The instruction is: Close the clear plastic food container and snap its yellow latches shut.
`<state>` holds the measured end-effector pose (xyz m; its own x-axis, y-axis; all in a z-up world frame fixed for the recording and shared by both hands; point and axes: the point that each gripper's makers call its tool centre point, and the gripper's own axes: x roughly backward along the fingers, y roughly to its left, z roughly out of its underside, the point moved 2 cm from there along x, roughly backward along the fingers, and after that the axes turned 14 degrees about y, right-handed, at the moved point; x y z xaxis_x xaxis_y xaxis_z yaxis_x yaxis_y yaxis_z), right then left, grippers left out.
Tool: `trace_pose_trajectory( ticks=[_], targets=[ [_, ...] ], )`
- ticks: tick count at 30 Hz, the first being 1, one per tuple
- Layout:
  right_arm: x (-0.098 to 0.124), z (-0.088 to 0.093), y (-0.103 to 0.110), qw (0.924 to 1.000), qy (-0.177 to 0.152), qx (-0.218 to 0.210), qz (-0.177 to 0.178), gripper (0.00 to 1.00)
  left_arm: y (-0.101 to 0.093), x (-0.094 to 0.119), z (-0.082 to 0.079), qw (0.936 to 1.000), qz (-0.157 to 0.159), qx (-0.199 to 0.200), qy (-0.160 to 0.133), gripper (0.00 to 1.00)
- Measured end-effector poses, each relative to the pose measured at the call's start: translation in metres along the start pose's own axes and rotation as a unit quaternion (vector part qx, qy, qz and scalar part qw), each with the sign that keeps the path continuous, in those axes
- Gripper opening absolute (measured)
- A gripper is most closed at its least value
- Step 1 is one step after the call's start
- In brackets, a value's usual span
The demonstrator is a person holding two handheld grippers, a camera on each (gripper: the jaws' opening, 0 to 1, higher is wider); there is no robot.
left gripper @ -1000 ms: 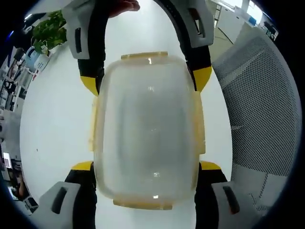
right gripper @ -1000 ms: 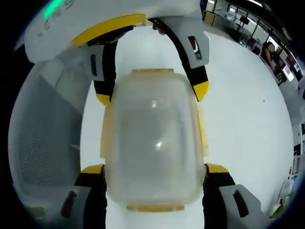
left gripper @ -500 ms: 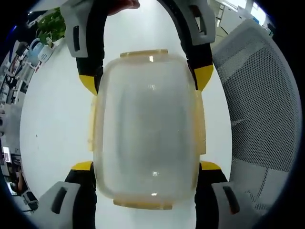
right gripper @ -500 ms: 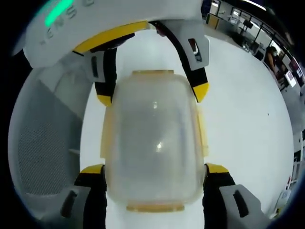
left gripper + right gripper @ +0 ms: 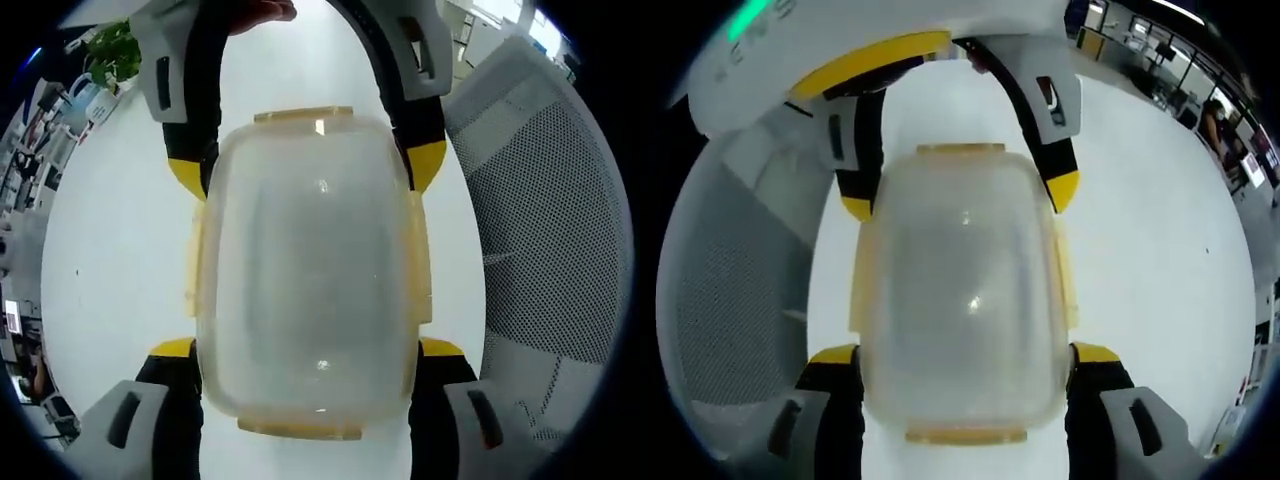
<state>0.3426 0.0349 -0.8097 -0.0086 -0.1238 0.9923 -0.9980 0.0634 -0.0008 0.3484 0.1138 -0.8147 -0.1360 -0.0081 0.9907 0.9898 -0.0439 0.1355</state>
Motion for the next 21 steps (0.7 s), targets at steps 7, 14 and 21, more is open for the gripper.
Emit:
trace_pose_trajectory(
  ticks=[7, 14, 21],
  targets=[
    [-0.001, 0.000, 0.000, 1.0000, 0.007, 0.005, -0.004, 0.84, 0.000, -0.001, 0.000, 1.0000, 0.004, 0.001, 0.001, 0.87],
    [-0.001, -0.001, -0.006, 0.9999, 0.009, 0.008, -0.003, 0.84, 0.006, -0.001, 0.001, 1.0000, 0.005, 0.003, 0.002, 0.88],
    [-0.001, -0.003, -0.016, 1.0000, 0.003, 0.008, -0.004, 0.84, 0.016, -0.003, 0.003, 1.0000, 0.006, 0.005, 0.005, 0.88]
  ],
)
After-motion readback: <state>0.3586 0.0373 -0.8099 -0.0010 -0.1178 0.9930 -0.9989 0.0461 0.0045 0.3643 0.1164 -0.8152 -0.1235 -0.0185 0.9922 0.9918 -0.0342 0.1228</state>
